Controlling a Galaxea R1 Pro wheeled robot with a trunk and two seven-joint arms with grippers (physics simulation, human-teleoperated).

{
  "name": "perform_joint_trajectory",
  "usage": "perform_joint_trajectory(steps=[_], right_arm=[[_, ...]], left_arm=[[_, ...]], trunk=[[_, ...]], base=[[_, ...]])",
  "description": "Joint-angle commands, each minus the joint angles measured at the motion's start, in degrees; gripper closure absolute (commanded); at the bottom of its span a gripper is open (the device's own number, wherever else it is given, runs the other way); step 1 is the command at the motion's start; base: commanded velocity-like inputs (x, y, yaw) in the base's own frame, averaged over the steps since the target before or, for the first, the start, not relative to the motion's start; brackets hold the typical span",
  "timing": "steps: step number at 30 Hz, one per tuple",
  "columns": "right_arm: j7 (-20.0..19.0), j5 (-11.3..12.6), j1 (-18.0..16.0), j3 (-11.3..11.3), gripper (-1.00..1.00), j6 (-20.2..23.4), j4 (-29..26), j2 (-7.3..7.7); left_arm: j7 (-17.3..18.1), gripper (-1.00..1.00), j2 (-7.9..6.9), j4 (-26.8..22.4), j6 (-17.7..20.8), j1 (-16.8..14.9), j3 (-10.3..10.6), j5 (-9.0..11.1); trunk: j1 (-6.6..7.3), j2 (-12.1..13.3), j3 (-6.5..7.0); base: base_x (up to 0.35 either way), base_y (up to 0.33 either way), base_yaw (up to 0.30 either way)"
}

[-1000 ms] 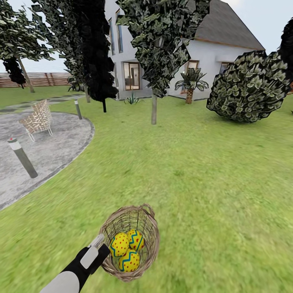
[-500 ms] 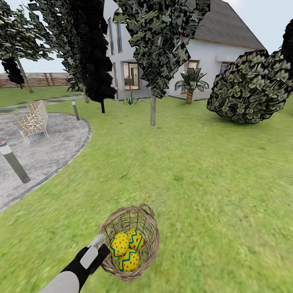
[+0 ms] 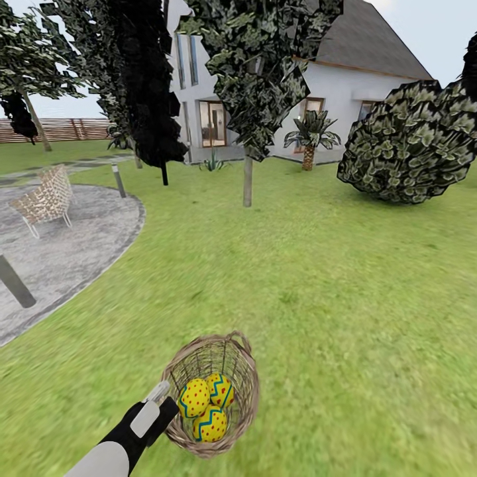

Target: Take the three Easter eggs out of the wicker basket on the lawn in the garden, then place them on the lawn next to a single tree (choose any tree) so that all three eggs are next to the same tree and none are left in the basket.

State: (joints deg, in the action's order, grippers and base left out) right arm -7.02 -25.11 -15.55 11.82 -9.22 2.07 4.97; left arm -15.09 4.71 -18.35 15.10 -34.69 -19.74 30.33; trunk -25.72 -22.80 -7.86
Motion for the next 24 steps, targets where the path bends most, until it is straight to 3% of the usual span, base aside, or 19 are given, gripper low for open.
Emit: perform_joint_trajectory(steps=[1,24], right_arm=[[-0.1,-0.38,-0.1,0.49,-1.0,-0.36,0.22,0.03],[-0.1,-0.38,-0.1,0.49,-1.0,-0.36,0.22,0.04]], left_arm=[[-0.36,1.0,0.03,-0.2,0.19,-0.02,-0.03,0.78],[-0.37,1.0,-0.14,-0.2,0.19,-0.02,-0.03,0.78]], trunk=[[-0.07,-0.12,-0.11],[-0.07,-0.12,-0.11]], base=[[0.318,-0.108,0.0],[0.318,-0.108,0.0]])
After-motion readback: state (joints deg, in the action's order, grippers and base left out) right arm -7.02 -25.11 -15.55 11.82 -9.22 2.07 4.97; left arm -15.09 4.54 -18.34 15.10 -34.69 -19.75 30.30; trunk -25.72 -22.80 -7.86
